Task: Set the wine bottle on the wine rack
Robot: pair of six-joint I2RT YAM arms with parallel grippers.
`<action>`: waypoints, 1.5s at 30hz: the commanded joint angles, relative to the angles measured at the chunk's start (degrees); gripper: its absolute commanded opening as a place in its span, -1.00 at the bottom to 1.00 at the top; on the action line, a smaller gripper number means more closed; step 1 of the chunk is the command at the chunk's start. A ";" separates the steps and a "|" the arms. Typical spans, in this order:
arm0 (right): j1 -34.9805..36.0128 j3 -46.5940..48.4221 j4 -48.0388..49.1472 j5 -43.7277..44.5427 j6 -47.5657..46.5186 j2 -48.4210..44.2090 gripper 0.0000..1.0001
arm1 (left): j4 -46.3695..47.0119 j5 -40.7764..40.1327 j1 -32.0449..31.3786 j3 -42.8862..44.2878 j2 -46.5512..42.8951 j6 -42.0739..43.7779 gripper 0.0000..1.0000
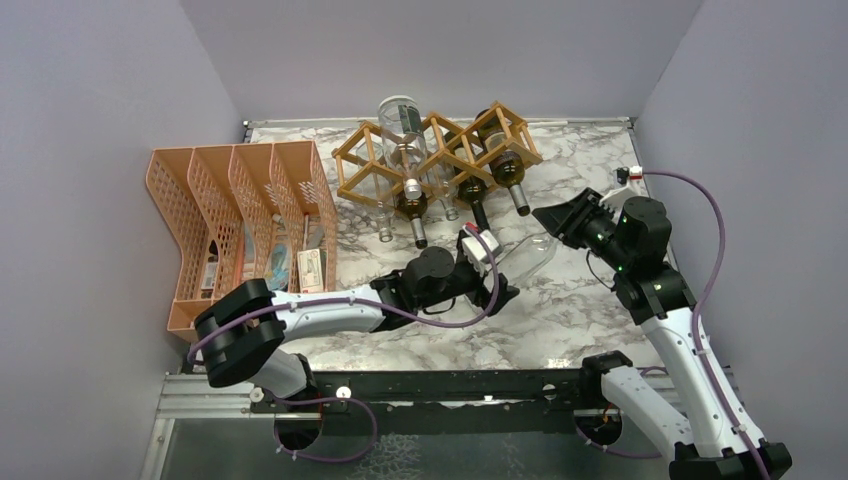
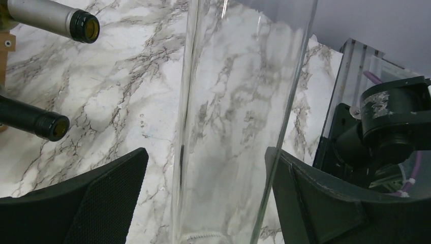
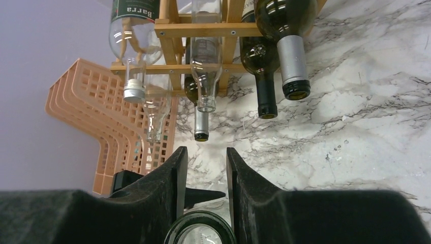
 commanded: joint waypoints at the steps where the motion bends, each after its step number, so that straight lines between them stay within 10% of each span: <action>1: -0.08 0.26 3.84 -3.35 2.40 -0.66 -0.98 | 3.56 -0.94 -0.31 2.67 1.57 2.23 0.75; 6: -0.04 -0.12 3.23 -4.31 2.46 -0.89 -0.98 | 3.77 -0.92 -0.42 3.02 2.36 4.10 0.32; 17: -0.06 0.74 0.46 -4.59 2.26 -0.83 -0.98 | 3.68 -0.26 -0.40 4.79 5.42 9.03 0.54; 22: -0.06 1.43 -1.20 -5.02 1.12 -0.51 -0.96 | 3.64 -0.53 -0.35 5.43 5.73 11.45 -0.09; 25: -0.07 2.95 -3.63 -5.30 -1.54 -0.08 -0.62 | 3.70 -1.46 -0.33 5.91 5.92 14.22 -0.97; 30: -0.06 7.77 -11.31 -1.69 -7.93 0.32 0.15 | 3.68 -4.30 -0.31 7.16 5.13 24.20 -1.00; 45: -0.11 27.79 -31.32 -5.00 -35.52 -0.40 0.54 | 3.42 11.61 3.11 8.70 -1.39 69.41 -1.00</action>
